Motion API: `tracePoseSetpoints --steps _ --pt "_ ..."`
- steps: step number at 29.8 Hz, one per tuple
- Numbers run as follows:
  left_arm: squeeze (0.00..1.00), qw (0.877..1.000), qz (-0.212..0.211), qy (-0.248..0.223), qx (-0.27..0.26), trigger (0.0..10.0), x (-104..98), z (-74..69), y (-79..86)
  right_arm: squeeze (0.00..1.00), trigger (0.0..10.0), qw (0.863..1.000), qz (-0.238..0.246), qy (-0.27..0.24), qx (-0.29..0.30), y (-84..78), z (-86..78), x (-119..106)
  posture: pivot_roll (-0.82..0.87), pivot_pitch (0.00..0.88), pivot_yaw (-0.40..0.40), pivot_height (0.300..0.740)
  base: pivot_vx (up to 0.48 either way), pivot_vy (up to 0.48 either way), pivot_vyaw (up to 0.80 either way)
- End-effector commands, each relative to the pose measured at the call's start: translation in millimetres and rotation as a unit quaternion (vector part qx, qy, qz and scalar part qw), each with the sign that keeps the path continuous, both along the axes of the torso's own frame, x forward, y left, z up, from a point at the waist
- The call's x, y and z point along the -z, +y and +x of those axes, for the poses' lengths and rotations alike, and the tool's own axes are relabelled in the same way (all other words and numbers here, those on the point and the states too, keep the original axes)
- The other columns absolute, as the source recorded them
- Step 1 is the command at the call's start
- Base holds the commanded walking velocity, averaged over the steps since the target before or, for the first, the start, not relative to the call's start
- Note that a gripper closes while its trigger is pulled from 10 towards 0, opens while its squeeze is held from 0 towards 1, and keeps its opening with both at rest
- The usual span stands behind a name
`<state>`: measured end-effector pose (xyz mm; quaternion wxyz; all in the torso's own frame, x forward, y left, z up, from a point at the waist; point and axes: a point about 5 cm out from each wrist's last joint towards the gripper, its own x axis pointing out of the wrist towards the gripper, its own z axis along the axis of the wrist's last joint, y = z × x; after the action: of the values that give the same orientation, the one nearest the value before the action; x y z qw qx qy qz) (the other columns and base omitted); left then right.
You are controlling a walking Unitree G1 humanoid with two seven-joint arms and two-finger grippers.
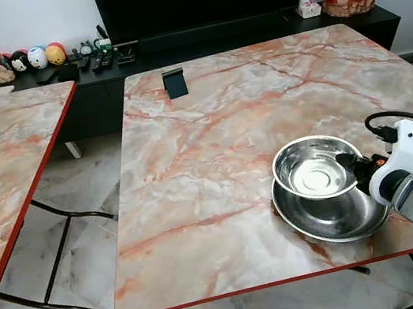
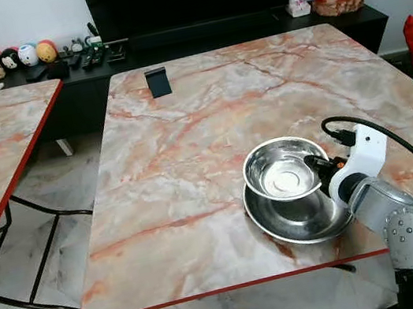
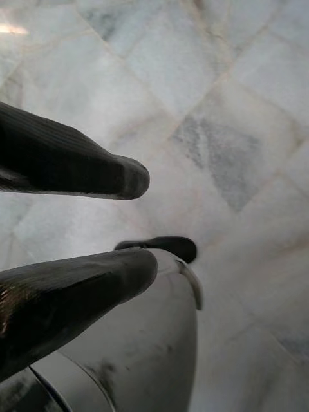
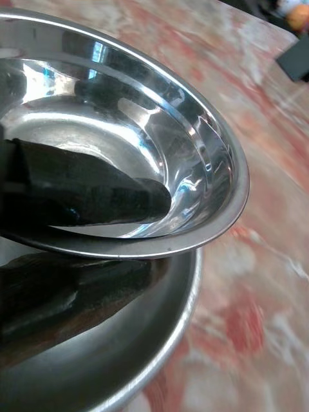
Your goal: Setting the table
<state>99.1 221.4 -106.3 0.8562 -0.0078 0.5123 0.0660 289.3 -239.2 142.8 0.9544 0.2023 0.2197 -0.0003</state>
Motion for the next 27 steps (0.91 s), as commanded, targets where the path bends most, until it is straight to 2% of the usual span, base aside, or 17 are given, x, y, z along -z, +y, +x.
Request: tracePoseSetpoints --steps 1,6,15,27 --pt "0.00 1.000 0.005 0.017 0.003 10.0 1 -6.6 5.4 0.00 10.0 1.000 -0.012 -0.006 -0.014 3.1 0.1 -3 -0.15 0.000 0.032 0.732 0.000 0.000 0.00" --pt "0.00 1.000 0.009 0.022 -0.003 10.0 0 -11.4 12.8 0.00 10.0 0.999 -0.030 0.009 -0.020 2.5 -2.0 3 -0.15 0.000 0.032 0.732 0.000 0.000 0.00" --pt "0.00 1.000 0.009 0.028 -0.005 10.0 1 -13.9 13.1 0.00 10.0 0.998 -0.053 0.019 -0.025 -1.7 -6.1 7 -0.15 0.000 0.030 0.732 0.000 0.000 0.00" --pt "0.00 1.000 0.009 0.028 -0.002 10.0 1 -13.3 13.1 0.00 10.0 0.998 -0.059 0.021 -0.020 -7.6 -9.3 8 -0.15 0.000 0.036 0.732 0.000 0.000 0.00"
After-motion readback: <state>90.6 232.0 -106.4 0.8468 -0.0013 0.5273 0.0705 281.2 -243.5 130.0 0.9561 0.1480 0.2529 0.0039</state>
